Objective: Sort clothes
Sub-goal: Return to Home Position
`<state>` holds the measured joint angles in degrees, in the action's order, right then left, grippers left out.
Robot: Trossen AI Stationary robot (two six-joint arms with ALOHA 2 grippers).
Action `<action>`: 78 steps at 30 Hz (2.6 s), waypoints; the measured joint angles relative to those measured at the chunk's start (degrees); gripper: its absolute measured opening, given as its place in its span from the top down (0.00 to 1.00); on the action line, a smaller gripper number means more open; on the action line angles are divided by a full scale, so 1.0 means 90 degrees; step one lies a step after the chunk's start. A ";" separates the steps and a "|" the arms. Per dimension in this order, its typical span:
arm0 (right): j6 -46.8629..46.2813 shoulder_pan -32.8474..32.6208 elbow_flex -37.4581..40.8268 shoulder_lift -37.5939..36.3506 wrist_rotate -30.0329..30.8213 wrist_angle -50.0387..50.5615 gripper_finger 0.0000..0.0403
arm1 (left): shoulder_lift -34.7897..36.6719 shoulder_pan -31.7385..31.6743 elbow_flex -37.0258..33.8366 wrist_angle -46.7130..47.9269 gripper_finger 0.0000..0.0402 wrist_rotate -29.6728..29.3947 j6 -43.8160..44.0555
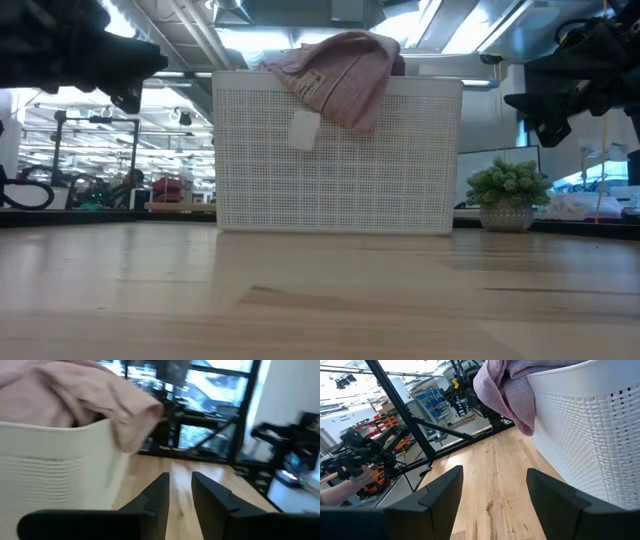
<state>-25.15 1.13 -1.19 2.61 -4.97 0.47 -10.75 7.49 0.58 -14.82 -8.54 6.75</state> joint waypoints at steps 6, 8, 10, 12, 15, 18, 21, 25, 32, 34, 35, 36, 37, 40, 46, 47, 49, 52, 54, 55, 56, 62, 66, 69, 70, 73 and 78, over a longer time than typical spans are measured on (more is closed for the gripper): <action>0.0000 0.0000 0.0002 0.0000 0.0002 0.0000 0.41 | 0.0786 -0.0022 -0.0001 0.0697 0.80 0.0098 -0.0404; 0.0000 0.0000 0.0000 -0.0002 0.0002 0.0000 0.41 | 0.1044 -0.0091 -0.0002 0.1112 0.80 -0.0152 -0.0465; 0.0000 0.0000 0.0001 -0.0002 0.0002 0.0000 0.41 | 0.1198 -0.0169 0.0003 0.1365 0.80 -0.0278 -0.0425; 0.0000 0.0000 0.0002 -0.0001 0.0002 -0.0005 0.41 | 0.1171 -0.0221 0.0005 0.1405 0.80 -0.0295 -0.0415; 0.0000 0.0002 0.0002 -0.0002 0.0002 -0.0004 0.41 | 0.1175 -0.0333 0.0005 0.1380 0.80 -0.0469 -0.0179; 0.0000 0.0001 0.0002 -0.0002 0.0002 -0.0002 0.41 | 0.1169 -0.0385 0.0005 0.1378 0.80 -0.0506 -0.0100; 0.0000 0.0000 0.0002 -0.0002 0.0002 -0.0002 0.41 | 0.1171 -0.0386 0.0005 0.1378 0.79 -0.0504 -0.0093; 0.0000 0.0001 0.0002 -0.0002 0.0002 -0.0002 0.41 | 0.1171 -0.0386 0.0005 0.1380 0.79 -0.0504 -0.0083; 0.0000 0.0000 0.0002 -0.0002 0.0002 0.0000 0.41 | 0.1169 -0.0386 0.0005 0.1380 0.79 -0.0504 -0.0083; 0.0000 0.0002 0.0000 -0.0001 0.0002 0.0000 0.41 | 0.1169 -0.0386 0.0005 0.1380 0.79 -0.0504 -0.0083; 0.0000 0.0001 0.0002 -0.0002 0.0002 0.0000 0.41 | 0.1169 -0.0386 0.0005 0.1380 0.79 -0.0504 -0.0083; 0.0000 0.0000 0.0002 -0.0002 0.0002 0.0000 0.41 | 0.1169 -0.0386 0.0005 0.1380 0.79 -0.0504 -0.0083; 0.0000 0.0001 0.0001 -0.0002 0.0002 0.0000 0.41 | 0.1169 -0.0386 0.0005 0.1383 0.79 -0.0504 -0.0083; 0.0000 0.0002 0.0000 -0.0002 0.0002 0.0000 0.41 | 0.1169 -0.0386 0.0005 0.1382 0.79 -0.0504 -0.0083; 0.0000 0.0000 0.0002 0.0000 0.0002 0.0000 0.41 | 0.1169 -0.0386 0.0005 0.1383 0.79 -0.0504 -0.0083; 0.0000 0.0000 0.0000 -0.0002 0.0002 0.0000 0.41 | 0.1169 -0.0386 0.0005 0.1383 0.79 -0.0504 -0.0083; 0.0000 0.0002 0.0001 -0.0002 0.0002 0.0000 0.41 | 0.1169 -0.0386 0.0005 0.1383 0.79 -0.0504 -0.0083; 0.0000 0.0000 0.0002 0.0000 0.0002 0.0000 0.41 | 0.1169 -0.0386 0.0005 0.1383 0.79 -0.0504 -0.0083; 0.0000 0.0000 0.0002 -0.0002 0.0002 0.0000 0.41 | 0.1169 -0.0386 0.0005 0.1383 0.79 -0.0504 -0.0083; 0.0000 0.0002 0.0002 -0.0001 0.0001 0.0000 0.41 | 0.1169 -0.0386 0.0005 0.1383 0.79 -0.0504 -0.0083; 0.0000 0.0000 0.0002 -0.0002 0.0002 0.0001 0.41 | 0.1169 -0.0386 0.0005 0.1383 0.79 -0.0504 -0.0083; 0.0000 0.0000 0.0001 -0.0002 0.0002 0.0000 0.41 | 0.1169 -0.0386 0.0005 0.1385 0.79 -0.0504 -0.0083; 0.0000 0.0000 0.0002 -0.0002 0.0002 0.0000 0.41 | 0.1169 -0.0386 0.0005 0.1384 0.79 -0.0502 -0.0083; 0.0000 0.0002 0.0002 -0.0002 0.0002 0.0000 0.41 | 0.1169 -0.0386 0.0005 0.1385 0.79 -0.0504 -0.0083; 0.0000 0.0002 0.0002 -0.0002 0.0002 0.0000 0.41 | 0.1169 -0.0386 0.0005 0.1385 0.79 -0.0504 -0.0083; 0.0000 0.0002 0.0002 -0.0002 0.0002 0.0002 0.41 | 0.1169 -0.0386 0.0005 0.1383 0.79 -0.0504 -0.0083; 0.0000 0.0000 0.0002 -0.0002 0.0002 0.0002 0.41 | 0.1169 -0.0386 0.0005 0.1385 0.79 -0.0504 -0.0083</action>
<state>-25.15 1.13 -1.17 2.59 -4.95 0.49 -0.23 4.01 0.62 -2.35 -13.08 6.00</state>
